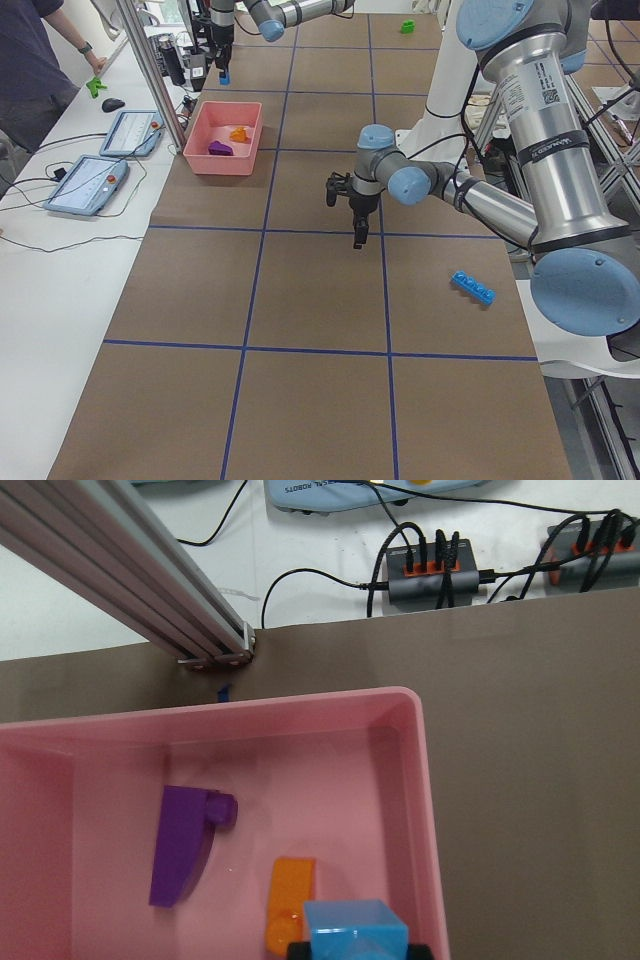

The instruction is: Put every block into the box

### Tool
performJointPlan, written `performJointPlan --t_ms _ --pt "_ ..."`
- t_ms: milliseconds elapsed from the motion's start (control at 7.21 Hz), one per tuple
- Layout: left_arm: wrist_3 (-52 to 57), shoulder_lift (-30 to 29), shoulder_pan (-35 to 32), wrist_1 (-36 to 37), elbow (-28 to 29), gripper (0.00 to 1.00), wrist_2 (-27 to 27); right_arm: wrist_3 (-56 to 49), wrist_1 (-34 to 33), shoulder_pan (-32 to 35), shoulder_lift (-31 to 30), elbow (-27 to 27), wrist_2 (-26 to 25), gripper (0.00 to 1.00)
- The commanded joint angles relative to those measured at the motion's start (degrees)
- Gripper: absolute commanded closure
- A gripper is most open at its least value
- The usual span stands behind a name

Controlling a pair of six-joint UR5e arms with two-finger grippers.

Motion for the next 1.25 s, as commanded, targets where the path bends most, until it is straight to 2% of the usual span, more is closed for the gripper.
performJointPlan --t_ms 0,139,277,416,555,693,971,1109 --pt "0.0 8.2 5.5 -9.6 -0.1 0.0 -1.8 5.2 9.7 -4.7 2.6 -8.4 -6.5 1.0" --pt "0.1 11.6 6.8 -13.9 0.0 0.0 -3.9 5.2 11.3 -6.3 3.0 -9.7 -9.5 1.0" --pt "-0.4 16.5 10.2 -20.7 0.3 0.0 -4.0 5.2 11.9 -6.6 3.0 -10.6 -10.4 1.0" --pt "-0.7 20.0 12.2 -25.0 0.5 0.0 -4.0 5.2 11.9 -6.6 3.0 -10.6 -10.4 0.8" --pt "-4.8 20.0 16.8 -25.2 0.5 0.0 -3.4 5.2 11.8 -6.7 3.0 -10.6 -10.3 0.16" --pt "-11.1 20.0 24.6 -25.6 0.5 0.0 1.6 5.3 11.8 -6.6 3.1 -10.2 -10.3 0.01" --pt "-25.5 20.1 43.6 -28.6 0.5 0.0 15.0 5.4 11.6 -6.1 3.1 -8.9 -10.1 0.01" --pt "-26.3 20.2 47.2 -29.0 0.9 0.0 17.6 5.4 11.3 -5.8 3.0 -7.3 -9.6 0.01"
